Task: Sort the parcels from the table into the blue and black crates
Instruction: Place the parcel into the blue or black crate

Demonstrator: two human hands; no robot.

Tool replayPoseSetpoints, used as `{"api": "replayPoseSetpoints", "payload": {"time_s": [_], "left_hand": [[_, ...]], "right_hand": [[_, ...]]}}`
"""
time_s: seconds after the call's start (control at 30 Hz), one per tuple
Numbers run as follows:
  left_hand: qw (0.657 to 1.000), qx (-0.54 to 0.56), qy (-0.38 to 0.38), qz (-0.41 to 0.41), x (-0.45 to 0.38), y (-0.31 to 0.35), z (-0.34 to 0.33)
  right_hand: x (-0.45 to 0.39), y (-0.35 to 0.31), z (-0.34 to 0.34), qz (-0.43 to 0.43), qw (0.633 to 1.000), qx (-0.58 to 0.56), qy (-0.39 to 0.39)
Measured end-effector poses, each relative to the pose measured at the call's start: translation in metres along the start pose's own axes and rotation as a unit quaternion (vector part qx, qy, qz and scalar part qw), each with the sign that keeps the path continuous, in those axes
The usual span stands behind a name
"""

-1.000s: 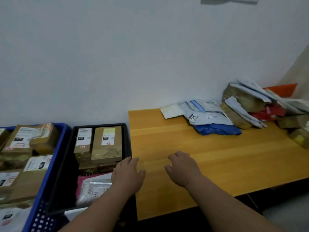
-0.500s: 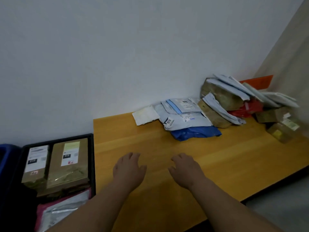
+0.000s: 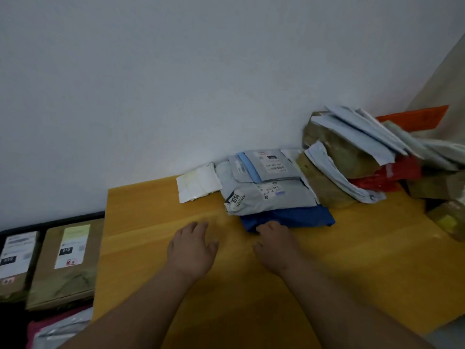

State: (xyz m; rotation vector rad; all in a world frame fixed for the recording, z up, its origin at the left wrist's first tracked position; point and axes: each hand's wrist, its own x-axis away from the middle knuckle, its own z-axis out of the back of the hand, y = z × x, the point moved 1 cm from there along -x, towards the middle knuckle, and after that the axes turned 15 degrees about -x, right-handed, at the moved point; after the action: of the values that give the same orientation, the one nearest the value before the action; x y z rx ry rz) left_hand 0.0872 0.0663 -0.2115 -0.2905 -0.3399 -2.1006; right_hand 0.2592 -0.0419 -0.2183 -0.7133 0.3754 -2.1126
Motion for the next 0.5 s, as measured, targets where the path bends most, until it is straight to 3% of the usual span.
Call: {"api": "replayPoseSetpoints", "payload": {"time_s": [0.33, 0.5], "left_hand": [[0.996, 0.062, 0.017, 0.064, -0.070, 0.100, -0.005], [0.996, 0.041, 0.032, 0.072, -0.097, 0.118, -0.002]], "right_hand": [[-0.105, 0.067, 0.077, 0.060, 0.998, 0.013, 0.012], [-0.144, 0.073, 0.087, 0.049, 0.991, 0.072, -0.101]]}}
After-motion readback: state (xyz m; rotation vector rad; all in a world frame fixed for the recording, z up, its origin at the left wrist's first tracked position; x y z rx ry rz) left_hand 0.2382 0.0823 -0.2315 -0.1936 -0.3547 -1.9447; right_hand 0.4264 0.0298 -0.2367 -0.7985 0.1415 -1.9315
